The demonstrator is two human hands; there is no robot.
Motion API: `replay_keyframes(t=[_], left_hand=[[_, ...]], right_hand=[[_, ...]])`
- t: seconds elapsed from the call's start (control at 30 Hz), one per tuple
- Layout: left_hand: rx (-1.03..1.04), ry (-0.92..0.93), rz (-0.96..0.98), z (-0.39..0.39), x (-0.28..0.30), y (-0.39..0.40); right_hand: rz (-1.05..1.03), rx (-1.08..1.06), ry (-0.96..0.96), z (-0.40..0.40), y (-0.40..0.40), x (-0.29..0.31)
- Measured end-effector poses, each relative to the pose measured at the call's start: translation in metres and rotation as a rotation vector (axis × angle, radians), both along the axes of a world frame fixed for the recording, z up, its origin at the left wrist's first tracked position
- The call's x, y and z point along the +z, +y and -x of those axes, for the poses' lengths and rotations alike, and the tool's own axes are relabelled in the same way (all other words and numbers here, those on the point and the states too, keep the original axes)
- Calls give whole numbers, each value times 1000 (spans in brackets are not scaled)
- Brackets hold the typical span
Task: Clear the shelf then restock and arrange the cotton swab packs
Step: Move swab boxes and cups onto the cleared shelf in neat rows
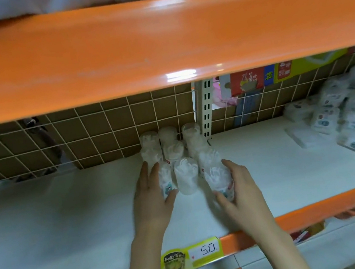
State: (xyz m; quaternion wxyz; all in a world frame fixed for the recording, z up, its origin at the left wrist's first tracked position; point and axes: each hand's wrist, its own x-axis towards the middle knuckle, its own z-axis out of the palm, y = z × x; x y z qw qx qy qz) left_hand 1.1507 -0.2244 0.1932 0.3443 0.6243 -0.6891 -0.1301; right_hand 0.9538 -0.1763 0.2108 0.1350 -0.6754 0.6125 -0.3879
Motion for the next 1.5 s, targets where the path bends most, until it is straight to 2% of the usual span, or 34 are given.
replay_keyframes(t=[0.17,0.43,0.77,1.03,1.27,1.5], left_hand=[[64,-77,69,0,-6,10],[90,-20,143,0,-3,20],[129,-124,280,13,31,17],[107,-120,312,118,55,24],[28,-122,212,220,45,33],[-13,-200,97,270,30,46]], right_hand=[[-26,18,-43,0,2,-6],[-87,-12,1,9,-5,-12],[-52,19,18,31,1,-8],[-50,24,143,132,5,-7],[-90,-36,187,230,10,-10],[-128,-3,159,277,15,-17]])
